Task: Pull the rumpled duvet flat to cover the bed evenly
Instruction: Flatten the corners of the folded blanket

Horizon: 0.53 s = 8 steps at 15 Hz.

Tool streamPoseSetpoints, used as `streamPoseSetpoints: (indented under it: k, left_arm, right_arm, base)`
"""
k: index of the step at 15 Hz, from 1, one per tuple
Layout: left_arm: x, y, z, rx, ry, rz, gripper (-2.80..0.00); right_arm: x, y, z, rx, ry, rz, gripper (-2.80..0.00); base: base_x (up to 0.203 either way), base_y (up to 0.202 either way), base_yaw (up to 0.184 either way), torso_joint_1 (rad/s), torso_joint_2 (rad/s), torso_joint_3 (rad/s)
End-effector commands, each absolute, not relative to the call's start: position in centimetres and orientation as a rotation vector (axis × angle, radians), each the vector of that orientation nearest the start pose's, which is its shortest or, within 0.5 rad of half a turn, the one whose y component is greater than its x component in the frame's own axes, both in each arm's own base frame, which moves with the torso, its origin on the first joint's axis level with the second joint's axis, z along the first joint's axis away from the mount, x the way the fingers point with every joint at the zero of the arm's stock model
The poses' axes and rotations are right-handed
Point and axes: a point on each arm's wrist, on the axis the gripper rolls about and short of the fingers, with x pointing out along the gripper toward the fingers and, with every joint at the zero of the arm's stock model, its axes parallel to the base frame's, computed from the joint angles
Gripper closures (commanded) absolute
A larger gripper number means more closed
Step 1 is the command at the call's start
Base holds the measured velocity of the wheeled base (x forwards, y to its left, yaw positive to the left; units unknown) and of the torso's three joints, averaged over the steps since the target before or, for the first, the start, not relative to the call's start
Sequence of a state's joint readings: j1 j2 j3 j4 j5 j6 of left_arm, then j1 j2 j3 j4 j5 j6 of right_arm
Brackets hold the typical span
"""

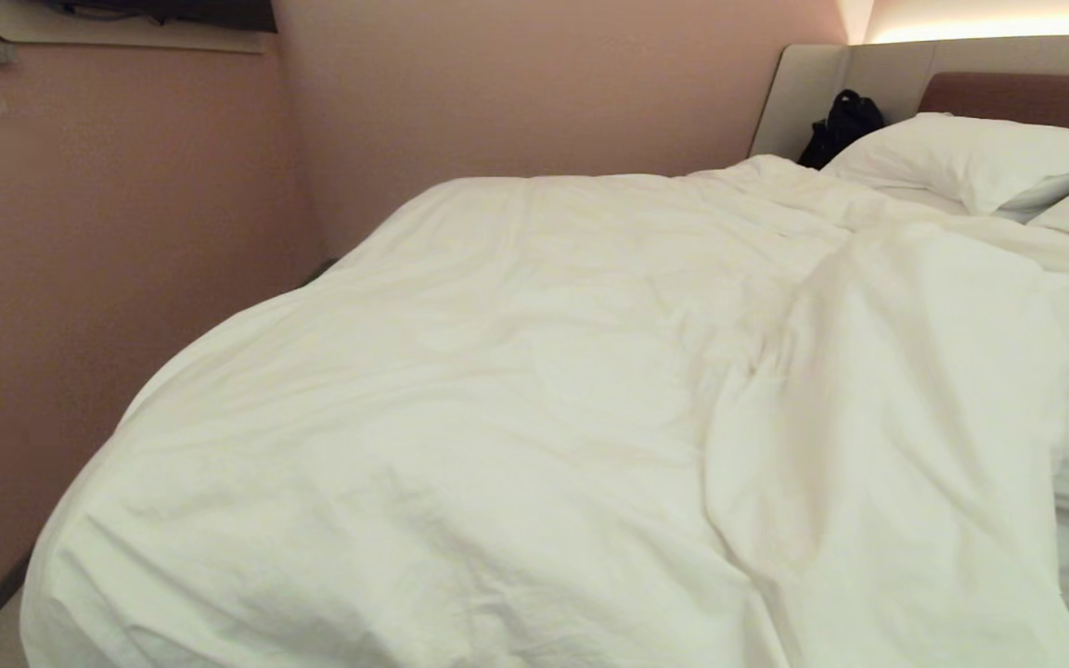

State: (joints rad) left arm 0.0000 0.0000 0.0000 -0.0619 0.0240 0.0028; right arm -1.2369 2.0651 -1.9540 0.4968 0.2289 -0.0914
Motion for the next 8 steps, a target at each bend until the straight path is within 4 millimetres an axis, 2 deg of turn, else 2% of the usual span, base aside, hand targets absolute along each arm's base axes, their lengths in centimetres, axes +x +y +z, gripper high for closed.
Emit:
streamPoseSetpoints:
  k: [1,6,8]
  left_arm:
    - [-2.3,0.1,8.2,0.002,-0.063,0.025,0.00]
    - [-2.3,0.1,8.2,0.002,-0.063,0.025,0.00]
    - [-2.3,0.1,8.2,0.002,-0.063,0.025,0.00]
  right_arm:
    - [12.9,-39.2,27.5,0.322,0.372,-1.013,0.00]
    - [10.4,-40.9,28.2,0.321,0.231,-1.110,0.00]
    - [10.1,-41.6,27.2,0.340,0.247,-1.119,0.00]
  base:
    - [0.000,0.000,0.000,0.000,0.00,0.000]
    - [0.000,0.000,0.000,0.000,0.00,0.000]
    - [0.000,0.000,0.000,0.000,0.00,0.000]
